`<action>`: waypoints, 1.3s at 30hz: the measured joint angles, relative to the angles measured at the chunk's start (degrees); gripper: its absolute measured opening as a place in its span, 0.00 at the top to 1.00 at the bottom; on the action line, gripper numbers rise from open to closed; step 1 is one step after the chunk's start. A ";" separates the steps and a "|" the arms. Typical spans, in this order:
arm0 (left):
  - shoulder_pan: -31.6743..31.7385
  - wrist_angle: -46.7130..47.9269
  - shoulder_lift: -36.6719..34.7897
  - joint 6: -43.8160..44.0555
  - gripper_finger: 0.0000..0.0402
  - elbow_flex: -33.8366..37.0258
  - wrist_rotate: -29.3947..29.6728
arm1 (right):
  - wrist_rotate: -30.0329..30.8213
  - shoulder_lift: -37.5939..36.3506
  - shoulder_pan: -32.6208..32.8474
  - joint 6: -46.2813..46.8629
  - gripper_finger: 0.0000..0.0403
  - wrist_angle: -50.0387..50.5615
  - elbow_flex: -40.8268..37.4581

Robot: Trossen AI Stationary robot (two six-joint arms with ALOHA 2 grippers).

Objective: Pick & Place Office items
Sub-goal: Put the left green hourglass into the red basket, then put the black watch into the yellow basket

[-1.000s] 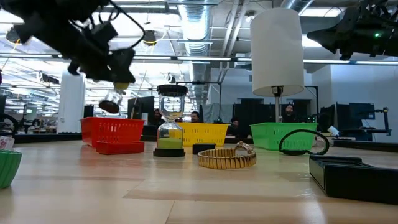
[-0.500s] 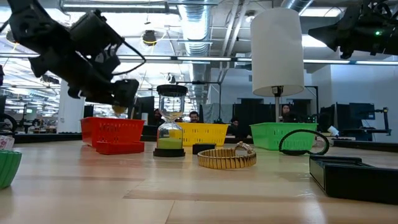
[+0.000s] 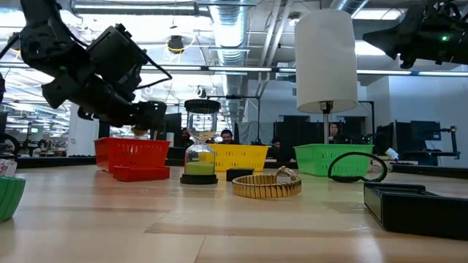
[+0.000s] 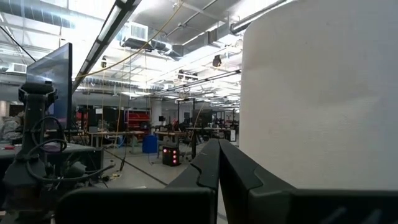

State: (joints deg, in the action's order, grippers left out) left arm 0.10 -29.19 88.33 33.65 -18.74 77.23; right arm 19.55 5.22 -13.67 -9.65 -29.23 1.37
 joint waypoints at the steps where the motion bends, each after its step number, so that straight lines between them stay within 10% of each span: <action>1: 0.00 -0.64 0.62 -0.02 0.46 0.00 -0.02 | 0.00 0.01 0.00 0.00 1.00 -0.01 0.00; 15: -0.04 -2.05 0.32 -2.42 0.35 -0.02 -0.57 | 0.00 0.01 0.00 0.02 1.00 0.00 0.00; 25: -3.01 -2.30 -14.52 -17.95 0.33 -0.02 -0.89 | -0.04 0.00 0.04 0.59 1.00 0.56 -0.02; 39: -7.88 -2.36 -32.92 -27.56 0.33 -0.04 -19.99 | -0.22 0.00 0.09 1.11 1.00 0.77 -0.02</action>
State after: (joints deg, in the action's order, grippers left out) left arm -7.78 -31.55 55.41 6.09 -18.79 57.24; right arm 19.33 5.22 -13.58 -8.54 -28.47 1.34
